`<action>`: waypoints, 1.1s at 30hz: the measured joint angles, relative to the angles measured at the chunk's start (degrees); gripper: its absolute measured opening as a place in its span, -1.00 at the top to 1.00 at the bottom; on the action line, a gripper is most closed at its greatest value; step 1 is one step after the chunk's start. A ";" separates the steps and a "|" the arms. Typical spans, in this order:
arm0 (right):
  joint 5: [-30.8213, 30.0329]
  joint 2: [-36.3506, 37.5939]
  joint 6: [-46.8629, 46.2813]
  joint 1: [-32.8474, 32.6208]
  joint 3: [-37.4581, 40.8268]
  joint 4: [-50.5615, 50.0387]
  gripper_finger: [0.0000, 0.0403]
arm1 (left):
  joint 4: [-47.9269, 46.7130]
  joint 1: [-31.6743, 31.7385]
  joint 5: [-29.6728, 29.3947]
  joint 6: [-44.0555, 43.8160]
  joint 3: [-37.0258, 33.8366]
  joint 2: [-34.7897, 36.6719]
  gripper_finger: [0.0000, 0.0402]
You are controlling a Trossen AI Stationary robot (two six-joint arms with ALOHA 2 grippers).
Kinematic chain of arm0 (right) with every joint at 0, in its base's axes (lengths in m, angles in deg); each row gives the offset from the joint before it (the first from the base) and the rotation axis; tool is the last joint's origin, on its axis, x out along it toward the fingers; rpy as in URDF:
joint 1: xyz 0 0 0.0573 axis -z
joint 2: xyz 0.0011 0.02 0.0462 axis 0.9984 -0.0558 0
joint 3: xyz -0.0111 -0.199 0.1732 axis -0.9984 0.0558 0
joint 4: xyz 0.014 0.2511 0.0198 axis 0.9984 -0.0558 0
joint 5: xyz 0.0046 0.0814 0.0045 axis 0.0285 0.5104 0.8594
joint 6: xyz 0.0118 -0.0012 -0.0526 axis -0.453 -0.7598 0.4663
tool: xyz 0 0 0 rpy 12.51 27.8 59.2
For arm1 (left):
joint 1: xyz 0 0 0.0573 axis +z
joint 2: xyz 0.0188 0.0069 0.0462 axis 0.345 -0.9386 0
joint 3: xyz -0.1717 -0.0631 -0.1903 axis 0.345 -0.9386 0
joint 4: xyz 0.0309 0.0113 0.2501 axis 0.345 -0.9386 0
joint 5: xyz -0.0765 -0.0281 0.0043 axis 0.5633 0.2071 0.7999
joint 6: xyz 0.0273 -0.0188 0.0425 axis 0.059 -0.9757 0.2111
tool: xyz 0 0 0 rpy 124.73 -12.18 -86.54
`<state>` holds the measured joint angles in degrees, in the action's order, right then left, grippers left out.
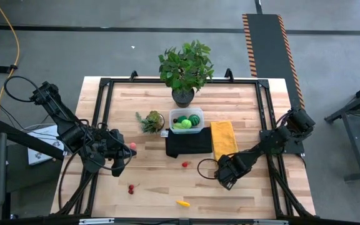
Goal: Pick and placing Produce into tupperware
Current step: Put the red cherry into the transparent bin
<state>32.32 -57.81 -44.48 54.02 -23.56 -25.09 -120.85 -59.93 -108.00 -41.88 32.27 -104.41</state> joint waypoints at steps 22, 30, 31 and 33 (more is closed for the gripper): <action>0.59 1.42 0.69 0.00 -0.07 -0.20 0.41 | 0.00 0.00 -0.01 0.02 0.00 0.00 0.97; 0.59 5.78 0.20 0.00 -0.11 0.50 0.41 | -0.02 -0.01 0.00 0.02 0.00 0.00 0.97; 0.59 6.29 0.20 0.00 -0.11 0.83 0.41 | -0.01 0.00 0.00 0.02 0.00 0.00 0.97; 0.59 7.31 0.20 0.00 -0.11 2.03 0.41 | -0.02 0.00 0.00 0.02 0.00 0.00 0.97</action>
<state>32.91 -50.50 -44.29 54.02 -23.67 -23.06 -120.87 -59.93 -108.00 -41.86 32.27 -104.41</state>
